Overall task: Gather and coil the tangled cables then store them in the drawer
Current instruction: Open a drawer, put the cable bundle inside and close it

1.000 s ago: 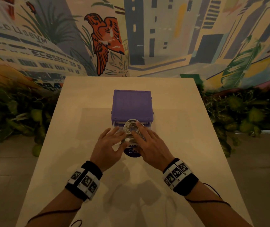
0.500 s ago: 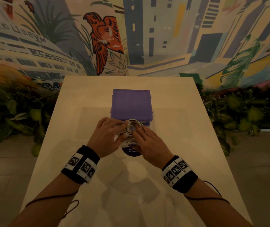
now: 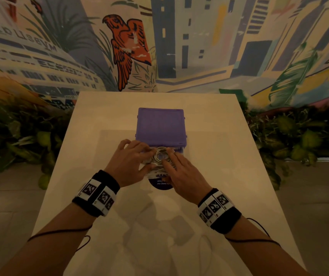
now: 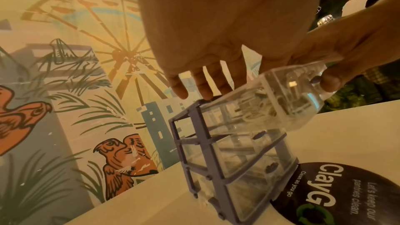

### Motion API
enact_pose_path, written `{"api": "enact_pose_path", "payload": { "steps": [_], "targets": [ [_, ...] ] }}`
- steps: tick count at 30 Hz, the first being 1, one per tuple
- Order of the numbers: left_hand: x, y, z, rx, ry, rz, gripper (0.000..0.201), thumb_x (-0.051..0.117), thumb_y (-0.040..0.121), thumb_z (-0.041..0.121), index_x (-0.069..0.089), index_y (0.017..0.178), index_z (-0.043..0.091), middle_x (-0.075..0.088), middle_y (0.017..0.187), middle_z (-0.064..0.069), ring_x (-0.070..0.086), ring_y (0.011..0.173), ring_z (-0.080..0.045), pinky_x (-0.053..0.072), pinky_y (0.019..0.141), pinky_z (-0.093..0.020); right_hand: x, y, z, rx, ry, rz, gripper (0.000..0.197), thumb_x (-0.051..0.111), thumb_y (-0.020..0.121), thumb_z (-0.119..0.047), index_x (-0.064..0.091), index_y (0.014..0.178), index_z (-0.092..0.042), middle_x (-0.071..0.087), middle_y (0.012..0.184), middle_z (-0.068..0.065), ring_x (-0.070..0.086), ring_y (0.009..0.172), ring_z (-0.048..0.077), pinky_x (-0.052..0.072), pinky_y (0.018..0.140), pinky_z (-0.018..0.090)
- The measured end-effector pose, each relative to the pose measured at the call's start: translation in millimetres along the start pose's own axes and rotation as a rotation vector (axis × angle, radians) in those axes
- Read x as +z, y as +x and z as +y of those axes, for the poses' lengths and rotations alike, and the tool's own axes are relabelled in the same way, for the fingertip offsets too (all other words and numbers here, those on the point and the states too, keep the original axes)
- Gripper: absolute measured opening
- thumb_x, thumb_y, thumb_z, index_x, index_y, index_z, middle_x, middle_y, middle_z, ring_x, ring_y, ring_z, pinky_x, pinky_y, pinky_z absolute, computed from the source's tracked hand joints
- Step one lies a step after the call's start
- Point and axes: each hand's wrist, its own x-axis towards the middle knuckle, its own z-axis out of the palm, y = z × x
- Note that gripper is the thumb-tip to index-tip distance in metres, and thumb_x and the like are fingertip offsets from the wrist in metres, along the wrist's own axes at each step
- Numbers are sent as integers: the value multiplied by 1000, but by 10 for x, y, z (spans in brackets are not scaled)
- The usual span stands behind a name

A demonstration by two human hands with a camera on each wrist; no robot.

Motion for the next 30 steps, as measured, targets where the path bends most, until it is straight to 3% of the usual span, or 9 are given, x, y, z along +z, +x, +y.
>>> {"api": "enact_pose_path", "payload": {
  "steps": [3, 6, 8, 9, 12, 17, 20, 24, 30],
  "targets": [
    [-25, 30, -20, -31, 18, -10, 45, 53, 82, 56, 65, 118, 32, 56, 123, -7, 45, 116, -31, 32, 100, -48, 1, 7, 12, -8, -75, 14, 59, 67, 85, -31, 42, 133, -6, 45, 141, 25, 45, 126, 39, 41, 104, 46],
    [-17, 59, -33, -43, -1, -40, 46, 53, 83, 55, 58, 125, 38, 34, 152, -12, 24, 139, -37, 20, 113, -55, 10, 21, 3, -1, -160, 22, 62, 65, 86, -33, 40, 137, -8, 43, 144, 23, 37, 132, 38, 30, 110, 50],
    [12, 53, -37, -73, -86, -104, 50, 51, 86, 52, 51, 134, 37, 23, 159, -7, 16, 147, -32, 14, 117, -53, 29, 21, 2, 13, -183, 16, 64, 63, 87, -36, 38, 139, -10, 41, 146, 21, 33, 135, 39, 24, 113, 55],
    [29, 45, -29, -112, -145, -135, 52, 50, 86, 50, 51, 135, 35, 24, 159, -5, 18, 147, -29, 18, 117, -51, 39, 13, 4, 23, -183, 12, 64, 62, 88, -39, 37, 141, -12, 38, 148, 20, 31, 137, 40, 22, 113, 57],
    [66, 45, -1, -172, -223, -122, 50, 54, 83, 46, 60, 128, 27, 37, 153, -6, 31, 142, -30, 36, 109, -51, 69, -18, 2, 55, -145, 21, 62, 54, 92, -41, 34, 144, -16, 27, 155, 18, 21, 142, 41, 17, 112, 61],
    [83, 98, -4, -169, -226, -94, 35, 67, 80, 41, 72, 110, 23, 47, 146, -10, 42, 133, -34, 41, 104, -51, 107, 6, 19, 112, -56, -4, 60, 51, 93, -43, 33, 146, -20, 21, 155, 23, 12, 143, 44, 12, 112, 66],
    [73, 116, 3, -168, -255, -25, 21, 75, 77, 33, 77, 94, 20, 56, 137, -12, 51, 124, -33, 46, 97, -47, 102, 30, 43, 141, -37, -3, 59, 55, 91, -43, 38, 143, -21, 29, 151, 25, 24, 140, 44, 21, 111, 63],
    [103, 176, 44, -197, -244, 76, 11, 78, 73, 20, 79, 83, 18, 66, 119, -12, 60, 105, -35, 51, 84, -47, 11, 184, 117, 152, -49, 79, 44, 54, 90, -46, 54, 127, -22, 50, 133, 19, 46, 121, 38, 32, 101, 54],
    [129, 255, 71, -271, -293, 192, 9, 80, 69, 15, 75, 76, 17, 67, 90, -5, 56, 84, -28, 48, 70, -35, 34, 296, 204, 179, 92, 258, 28, 68, 79, -43, 71, 102, -26, 61, 114, 12, 51, 107, 32, 36, 90, 42]
  ]
}}
